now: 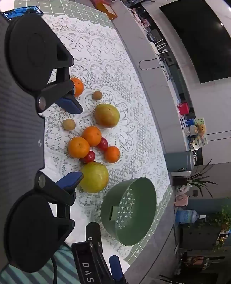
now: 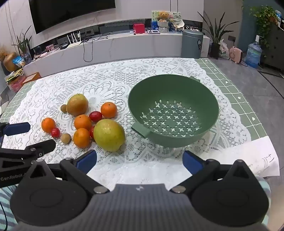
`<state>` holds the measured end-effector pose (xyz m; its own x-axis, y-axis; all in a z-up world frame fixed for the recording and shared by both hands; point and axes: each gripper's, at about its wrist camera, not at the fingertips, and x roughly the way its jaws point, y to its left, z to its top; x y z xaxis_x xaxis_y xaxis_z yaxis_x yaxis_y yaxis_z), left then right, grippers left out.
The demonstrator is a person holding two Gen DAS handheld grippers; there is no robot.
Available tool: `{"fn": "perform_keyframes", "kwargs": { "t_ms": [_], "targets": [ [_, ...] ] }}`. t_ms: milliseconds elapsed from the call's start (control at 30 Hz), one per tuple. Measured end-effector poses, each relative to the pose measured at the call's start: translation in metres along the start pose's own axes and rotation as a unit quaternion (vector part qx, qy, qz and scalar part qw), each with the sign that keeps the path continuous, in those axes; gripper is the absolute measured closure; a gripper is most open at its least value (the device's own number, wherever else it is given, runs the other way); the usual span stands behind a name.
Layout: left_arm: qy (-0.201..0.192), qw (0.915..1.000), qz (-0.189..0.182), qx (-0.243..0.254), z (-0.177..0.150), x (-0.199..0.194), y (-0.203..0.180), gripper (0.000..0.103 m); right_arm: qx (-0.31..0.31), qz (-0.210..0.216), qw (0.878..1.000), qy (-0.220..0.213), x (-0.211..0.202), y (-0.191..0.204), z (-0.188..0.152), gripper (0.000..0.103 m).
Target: Organize fruits
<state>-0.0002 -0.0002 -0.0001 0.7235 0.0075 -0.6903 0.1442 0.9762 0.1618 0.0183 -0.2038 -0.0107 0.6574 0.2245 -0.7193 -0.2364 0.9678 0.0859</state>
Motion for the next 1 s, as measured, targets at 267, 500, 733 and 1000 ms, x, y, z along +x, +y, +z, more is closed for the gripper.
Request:
{"fn": "perform_keyframes", "kwargs": {
  "t_ms": [267,500,733,1000],
  "targets": [
    [0.005,0.9996,-0.003,-0.027,-0.008,-0.006,0.001,0.020,-0.005,0.004,1.000,0.002,0.003,0.003,-0.003,0.004],
    [0.023,0.9991,-0.001,-0.036,-0.007,0.002,0.012,0.020,-0.015,-0.006,1.000,0.009,0.004,0.009,-0.002,0.004],
    [0.027,0.9986,0.000,-0.046,-0.009,0.003,0.017,0.020,-0.019,-0.010,1.000,0.013,0.005,0.011,-0.003,0.004],
    [0.029,0.9980,0.004,-0.056,-0.011,0.002,0.022,0.020,-0.022,-0.013,1.000,0.015,0.007,0.015,-0.004,0.004]
  ]
}}
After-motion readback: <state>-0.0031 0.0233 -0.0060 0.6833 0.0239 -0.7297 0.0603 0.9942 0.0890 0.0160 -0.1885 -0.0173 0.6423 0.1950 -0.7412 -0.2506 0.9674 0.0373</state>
